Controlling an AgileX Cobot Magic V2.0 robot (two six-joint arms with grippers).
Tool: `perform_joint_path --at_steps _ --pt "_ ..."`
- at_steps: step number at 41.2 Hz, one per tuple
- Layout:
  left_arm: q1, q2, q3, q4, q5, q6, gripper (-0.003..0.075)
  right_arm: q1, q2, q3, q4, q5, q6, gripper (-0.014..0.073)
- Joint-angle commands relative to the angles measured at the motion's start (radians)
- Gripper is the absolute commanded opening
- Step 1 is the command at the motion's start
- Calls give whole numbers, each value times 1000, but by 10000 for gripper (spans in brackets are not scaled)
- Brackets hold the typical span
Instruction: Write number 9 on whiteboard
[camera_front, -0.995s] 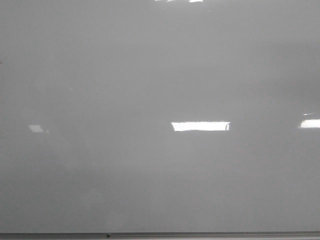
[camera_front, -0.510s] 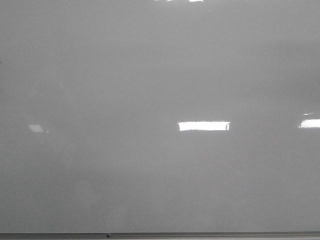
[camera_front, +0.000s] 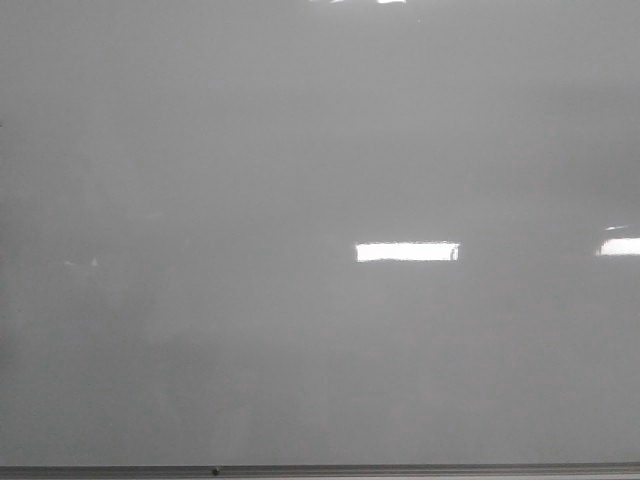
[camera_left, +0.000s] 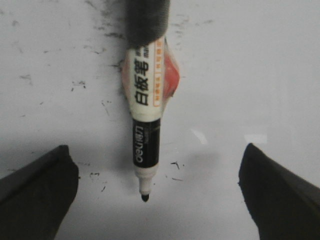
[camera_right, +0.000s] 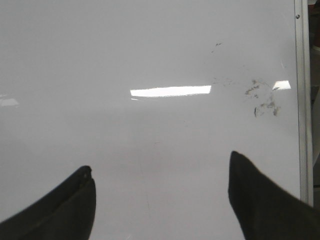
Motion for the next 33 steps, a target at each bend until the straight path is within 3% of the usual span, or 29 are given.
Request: perform_joint_path --at_steps 1,6,9,20,24,28,33 --pt "4 44 -32 -7 -177 2 629 -5 17 -33 2 -80 1 573" --pt "4 92 -32 -5 -244 15 612 -5 17 -33 2 -80 1 573" --pt "4 108 -32 -3 -280 15 552 -5 17 -33 2 -80 1 573" --pt "4 159 -32 -3 -365 33 149 -5 17 -33 2 -80 1 573" --pt "4 159 -32 -3 -365 36 49 -5 17 -33 2 -80 1 573" --pt "4 146 -32 -3 -347 36 19 -5 17 -33 2 -80 1 573" --pt "-46 44 -34 -10 -199 11 19 -5 17 -33 2 -80 1 573"
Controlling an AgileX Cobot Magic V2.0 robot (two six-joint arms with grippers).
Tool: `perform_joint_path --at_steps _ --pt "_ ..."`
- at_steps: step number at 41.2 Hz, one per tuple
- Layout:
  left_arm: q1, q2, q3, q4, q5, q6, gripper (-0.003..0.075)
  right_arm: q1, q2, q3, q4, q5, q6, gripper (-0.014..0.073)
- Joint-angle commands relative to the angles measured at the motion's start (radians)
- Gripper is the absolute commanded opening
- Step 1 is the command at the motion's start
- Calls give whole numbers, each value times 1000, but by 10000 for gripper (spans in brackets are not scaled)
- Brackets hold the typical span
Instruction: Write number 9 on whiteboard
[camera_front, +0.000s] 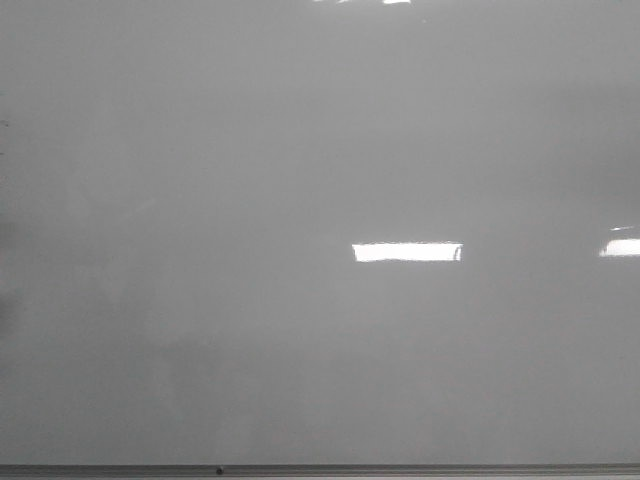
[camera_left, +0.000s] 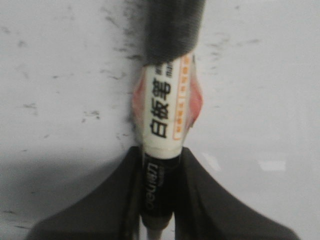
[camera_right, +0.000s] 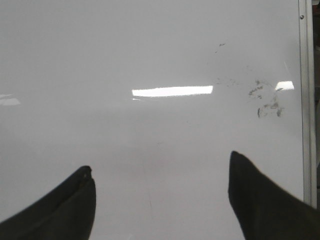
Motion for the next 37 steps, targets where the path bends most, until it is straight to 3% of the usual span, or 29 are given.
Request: perform_joint_path --at_steps 1,3,10,15,18,19,28,37 --pt "-60 -120 -39 13 81 -48 19 -5 17 -33 2 -80 1 573" --pt "-108 -182 -77 10 276 -93 19 -5 17 -33 2 -80 1 573" --pt "-252 -252 -226 5 730 -96 20 -5 17 -33 2 -80 1 573" --pt "-380 -268 -343 -19 914 -13 20 -5 17 -33 2 -80 1 573" --pt "-448 -268 -399 -65 961 64 20 -5 17 -33 2 -80 1 573" --pt "-506 -268 -440 -128 979 162 20 -5 17 -33 2 -80 1 573" --pt "-672 -266 -523 -405 1123 652 20 -5 17 -33 2 -80 1 573" --pt "-740 -266 -529 -456 1143 736 19 -5 17 -33 2 -80 1 573"
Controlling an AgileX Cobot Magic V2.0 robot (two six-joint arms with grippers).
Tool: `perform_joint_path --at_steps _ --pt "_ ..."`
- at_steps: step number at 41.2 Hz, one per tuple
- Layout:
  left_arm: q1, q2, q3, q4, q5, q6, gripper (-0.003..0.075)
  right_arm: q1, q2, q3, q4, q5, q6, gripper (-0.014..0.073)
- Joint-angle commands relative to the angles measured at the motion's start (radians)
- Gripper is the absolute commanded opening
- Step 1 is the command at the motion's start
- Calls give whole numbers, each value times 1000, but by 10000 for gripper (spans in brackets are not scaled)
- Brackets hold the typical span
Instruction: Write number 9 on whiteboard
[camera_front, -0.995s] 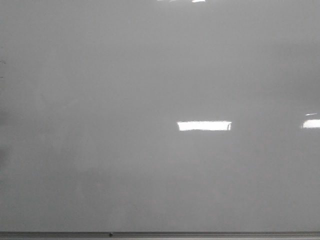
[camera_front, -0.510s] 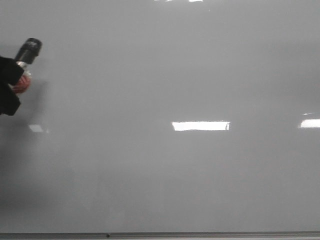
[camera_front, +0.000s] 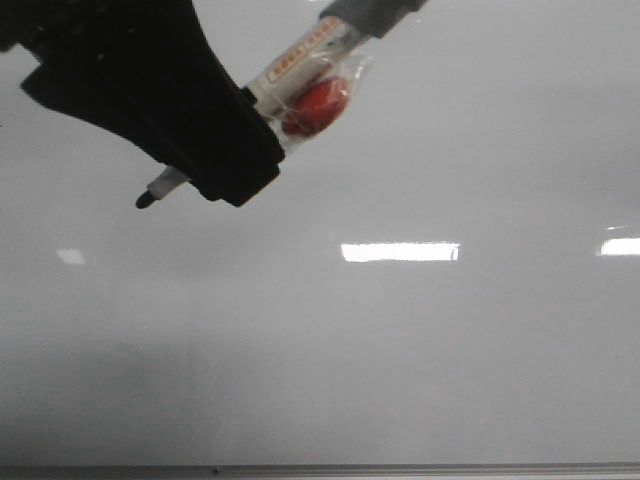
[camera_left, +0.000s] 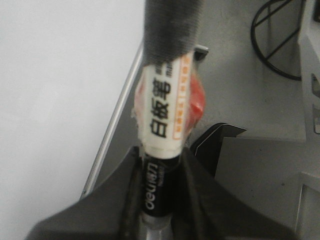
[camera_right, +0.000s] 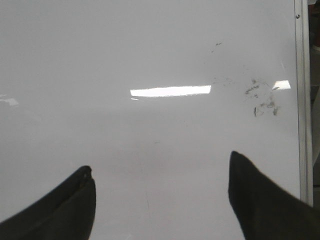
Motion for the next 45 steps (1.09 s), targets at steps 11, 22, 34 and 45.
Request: perform_joint_path --at_steps 11,22,34,45 --pt "-17 -31 -37 -43 -29 26 18 -5 17 -33 2 -80 1 573" --pt "-17 -31 -37 -43 -33 26 18 -5 17 -33 2 -86 1 573" --pt "-17 -31 -37 -43 -33 26 18 -5 17 -33 5 -76 1 573" --pt "-17 -31 -37 -43 -33 26 18 60 186 -141 133 143 -246 573"
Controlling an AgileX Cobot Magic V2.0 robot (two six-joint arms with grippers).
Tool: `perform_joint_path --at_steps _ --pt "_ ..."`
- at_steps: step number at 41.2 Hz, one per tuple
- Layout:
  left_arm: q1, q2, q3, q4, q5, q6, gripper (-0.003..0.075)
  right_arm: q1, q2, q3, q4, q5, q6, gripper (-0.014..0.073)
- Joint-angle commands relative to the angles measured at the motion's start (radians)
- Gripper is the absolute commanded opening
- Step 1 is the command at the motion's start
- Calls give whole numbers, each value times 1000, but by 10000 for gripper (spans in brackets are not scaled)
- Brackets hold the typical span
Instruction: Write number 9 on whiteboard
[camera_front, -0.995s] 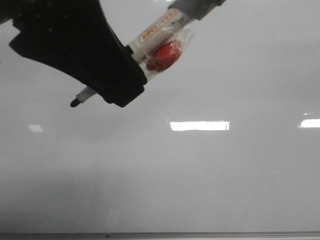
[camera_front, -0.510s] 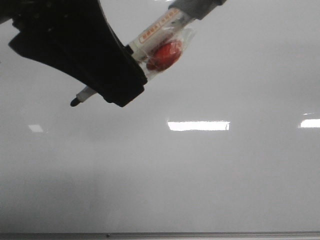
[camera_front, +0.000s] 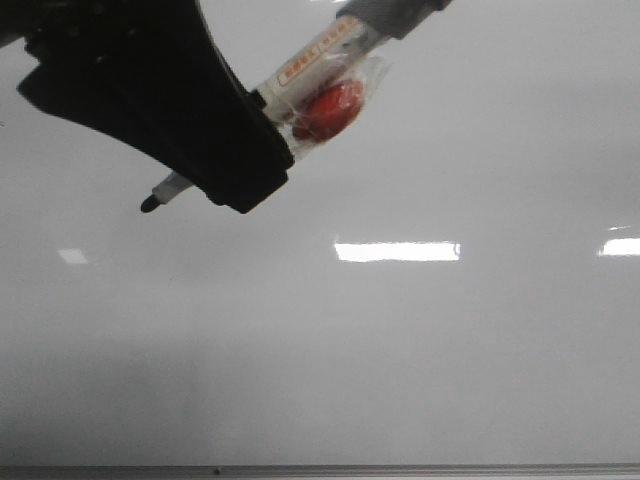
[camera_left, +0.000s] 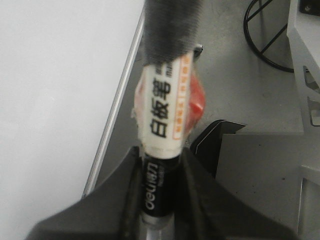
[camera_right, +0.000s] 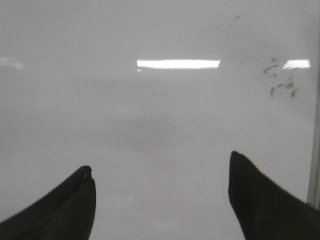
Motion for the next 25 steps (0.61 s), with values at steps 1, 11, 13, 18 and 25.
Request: perform_joint_path --at_steps 1,11,13,18,25 --pt "-8 -31 -36 -38 -36 0 18 42 123 -94 96 44 -156 573" --pt "-8 -31 -36 -38 -36 0 18 187 393 -242 471 241 -513 573" --pt "-8 -31 -36 -38 -36 0 18 208 433 -274 534 297 -588 573" --pt "-8 -31 -36 -38 -36 0 18 246 530 -340 653 364 -769 573" --pt "-8 -31 -36 -38 -36 0 18 289 630 -428 782 456 -928 573"
